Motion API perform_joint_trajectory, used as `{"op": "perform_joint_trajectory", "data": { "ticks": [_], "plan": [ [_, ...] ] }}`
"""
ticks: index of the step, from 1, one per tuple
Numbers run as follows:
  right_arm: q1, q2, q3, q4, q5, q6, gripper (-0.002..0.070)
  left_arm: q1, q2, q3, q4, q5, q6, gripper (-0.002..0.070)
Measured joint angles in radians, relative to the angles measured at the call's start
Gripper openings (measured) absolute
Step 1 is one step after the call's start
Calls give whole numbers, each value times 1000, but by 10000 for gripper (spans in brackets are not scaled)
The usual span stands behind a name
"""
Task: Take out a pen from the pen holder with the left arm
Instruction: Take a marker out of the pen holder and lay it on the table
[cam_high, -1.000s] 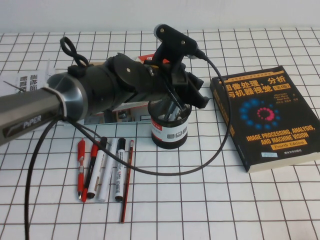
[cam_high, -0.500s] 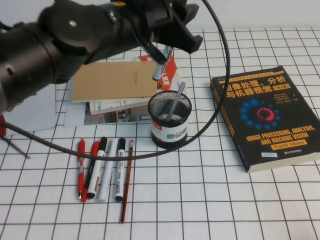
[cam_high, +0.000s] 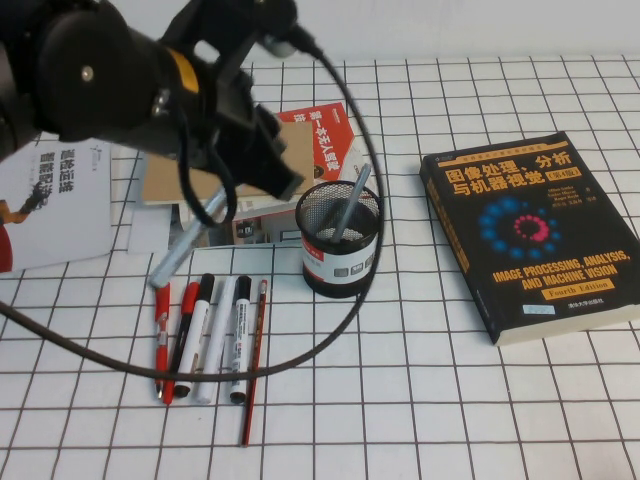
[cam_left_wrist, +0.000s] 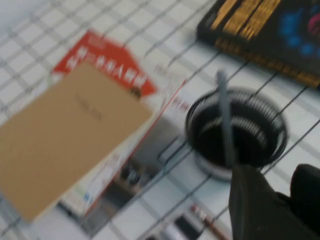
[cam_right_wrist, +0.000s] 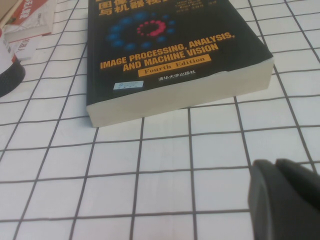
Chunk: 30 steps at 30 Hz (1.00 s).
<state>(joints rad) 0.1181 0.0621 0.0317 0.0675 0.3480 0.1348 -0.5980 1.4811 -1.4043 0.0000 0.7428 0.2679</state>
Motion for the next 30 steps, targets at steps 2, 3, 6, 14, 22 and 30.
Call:
{"op": "perform_joint_trajectory", "data": {
  "ticks": [2,3,6,14,22,30],
  "plan": [
    [0,0,0,0,0,0,-16,0,4,0,133,114,-135,122],
    [0,0,0,0,0,0,-16,2,4,0,194,161,-203,122],
    [0,0,0,0,0,0,-16,7,11,0,298,255,-345,122],
    [0,0,0,0,0,0,-16,139,107,15,104,274,-382,122],
    [0,0,0,0,0,0,-16,232,271,20,-135,231,-284,121],
    [0,0,0,0,0,0,-16,232,393,20,-156,138,-320,121]
  ]
}}
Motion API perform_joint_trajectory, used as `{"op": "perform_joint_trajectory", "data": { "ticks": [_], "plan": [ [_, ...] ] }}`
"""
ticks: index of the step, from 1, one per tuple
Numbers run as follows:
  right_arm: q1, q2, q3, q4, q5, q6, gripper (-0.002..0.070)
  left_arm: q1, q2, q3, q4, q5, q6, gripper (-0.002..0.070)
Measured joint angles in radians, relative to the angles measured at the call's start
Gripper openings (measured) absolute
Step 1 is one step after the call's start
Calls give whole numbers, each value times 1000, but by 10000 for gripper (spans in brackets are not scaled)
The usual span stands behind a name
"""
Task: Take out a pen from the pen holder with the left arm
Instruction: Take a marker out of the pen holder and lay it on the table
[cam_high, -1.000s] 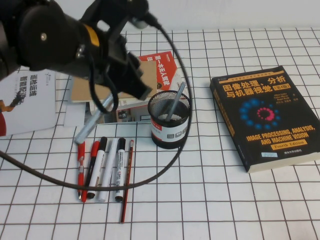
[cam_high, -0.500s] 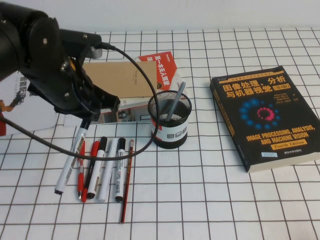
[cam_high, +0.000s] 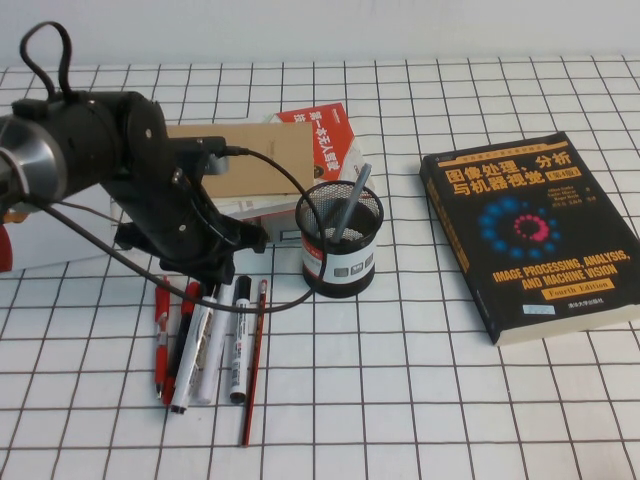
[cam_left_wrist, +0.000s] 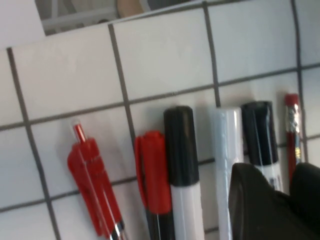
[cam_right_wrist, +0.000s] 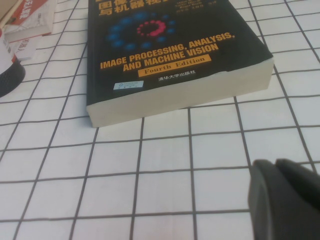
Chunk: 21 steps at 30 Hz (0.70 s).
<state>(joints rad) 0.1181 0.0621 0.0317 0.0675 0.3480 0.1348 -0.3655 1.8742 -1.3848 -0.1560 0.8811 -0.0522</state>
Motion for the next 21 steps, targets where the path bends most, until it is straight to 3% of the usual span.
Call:
{"op": "perform_joint_trajectory", "data": {
  "ticks": [18,21],
  "plan": [
    [0,0,0,0,0,0,-16,0,49,0,19,-94,-20,121],
    [0,0,0,0,0,0,-16,0,49,0,22,-94,-20,146]
  ]
}}
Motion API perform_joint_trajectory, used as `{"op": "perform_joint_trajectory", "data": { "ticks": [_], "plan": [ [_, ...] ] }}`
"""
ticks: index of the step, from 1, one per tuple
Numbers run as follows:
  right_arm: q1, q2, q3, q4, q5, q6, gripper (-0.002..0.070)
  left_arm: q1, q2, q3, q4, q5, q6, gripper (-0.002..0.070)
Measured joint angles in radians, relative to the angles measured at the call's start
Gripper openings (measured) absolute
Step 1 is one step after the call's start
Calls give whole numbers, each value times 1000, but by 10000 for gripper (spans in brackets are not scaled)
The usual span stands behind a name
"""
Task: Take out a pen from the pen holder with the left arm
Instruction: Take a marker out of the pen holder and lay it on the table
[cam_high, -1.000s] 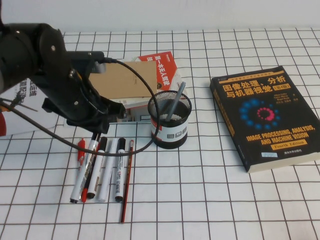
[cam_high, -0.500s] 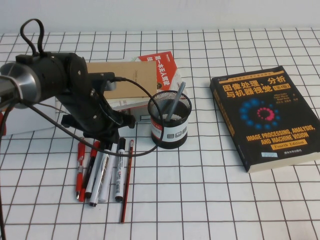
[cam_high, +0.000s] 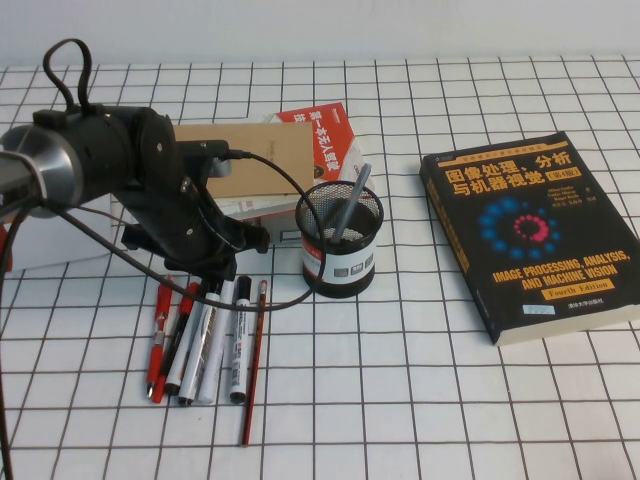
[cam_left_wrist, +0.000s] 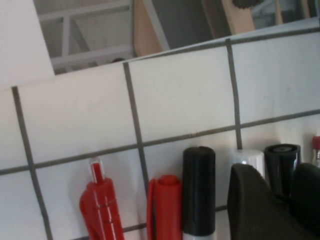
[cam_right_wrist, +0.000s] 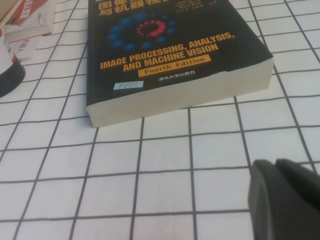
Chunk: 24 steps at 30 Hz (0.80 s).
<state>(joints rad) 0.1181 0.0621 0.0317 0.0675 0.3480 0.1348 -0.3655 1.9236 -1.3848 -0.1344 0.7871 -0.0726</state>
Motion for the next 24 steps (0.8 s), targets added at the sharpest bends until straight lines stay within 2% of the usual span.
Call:
{"op": "perform_joint_trajectory", "data": {
  "ticks": [7,14,17,21,24],
  "plan": [
    [0,0,0,0,0,0,-16,0,0,0,31,29,0,302],
    [0,0,0,0,0,0,-16,0,-46,0,53,118,55,333],
    [0,0,0,0,0,0,-17,0,-133,0,38,126,101,278],
    [0,0,0,0,0,0,-16,0,-279,0,23,159,170,94],
    [0,0,0,0,0,0,-16,-4,-395,3,21,189,199,28]
  ]
}}
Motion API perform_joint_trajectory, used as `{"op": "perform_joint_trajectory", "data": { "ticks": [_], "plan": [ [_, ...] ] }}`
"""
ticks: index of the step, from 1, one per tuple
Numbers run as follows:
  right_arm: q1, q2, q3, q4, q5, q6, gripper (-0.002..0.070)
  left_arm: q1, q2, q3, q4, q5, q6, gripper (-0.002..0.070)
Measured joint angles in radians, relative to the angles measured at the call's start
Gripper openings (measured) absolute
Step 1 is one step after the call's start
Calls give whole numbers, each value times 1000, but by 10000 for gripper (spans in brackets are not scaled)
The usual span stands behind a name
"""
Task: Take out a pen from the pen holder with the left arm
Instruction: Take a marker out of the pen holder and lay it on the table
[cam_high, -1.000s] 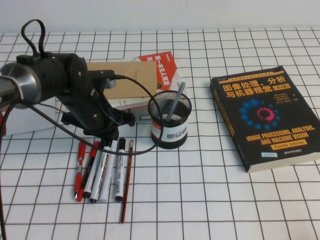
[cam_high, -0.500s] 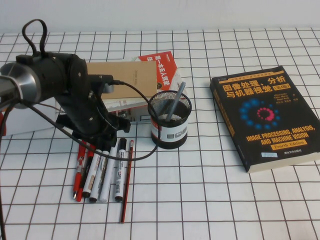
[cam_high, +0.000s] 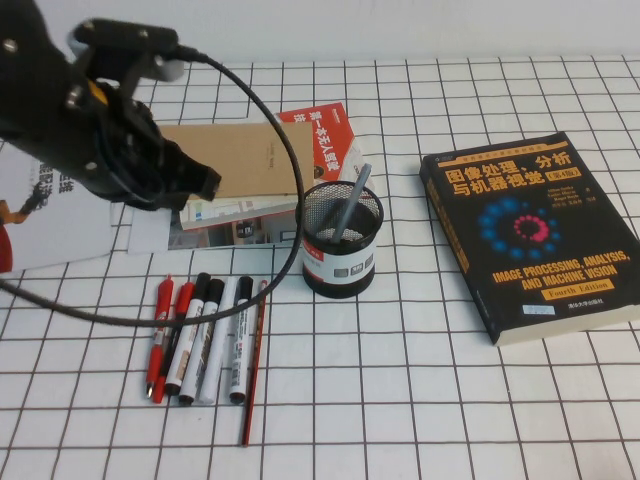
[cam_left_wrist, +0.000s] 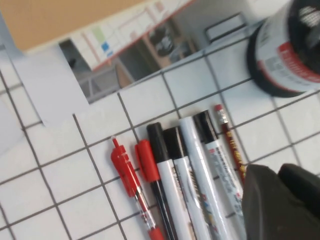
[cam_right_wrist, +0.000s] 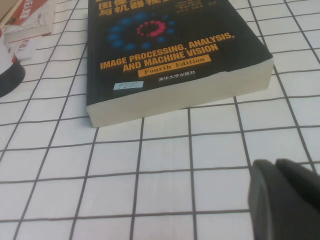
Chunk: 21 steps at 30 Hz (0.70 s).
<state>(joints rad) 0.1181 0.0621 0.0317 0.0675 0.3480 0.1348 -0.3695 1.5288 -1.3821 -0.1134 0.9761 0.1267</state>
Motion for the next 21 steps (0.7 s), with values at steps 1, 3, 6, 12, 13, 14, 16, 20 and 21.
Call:
{"op": "perform_joint_trajectory", "data": {
  "ticks": [1,3,6,12,13,14,16,20,21],
  "plan": [
    [0,0,0,0,0,0,-16,-7,-44,4,0,10,9,18],
    [0,0,0,0,0,0,-16,-22,-138,27,-2,19,19,8],
    [0,0,0,0,0,0,-16,-48,-289,86,-6,25,23,2],
    [0,0,0,0,0,0,-16,-68,-618,306,-6,10,-5,0],
    [0,0,0,0,0,0,-16,-68,-675,351,-6,3,-9,1],
    [0,0,0,0,0,0,-16,-68,-731,387,-5,-2,-13,1],
    [0,0,0,0,0,0,-16,-68,-839,473,-5,0,-18,1],
    [0,0,0,0,0,0,-16,-68,-1038,595,3,61,-20,0],
    [0,0,0,0,0,0,-16,-68,-1076,617,3,76,-20,0]
  ]
}}
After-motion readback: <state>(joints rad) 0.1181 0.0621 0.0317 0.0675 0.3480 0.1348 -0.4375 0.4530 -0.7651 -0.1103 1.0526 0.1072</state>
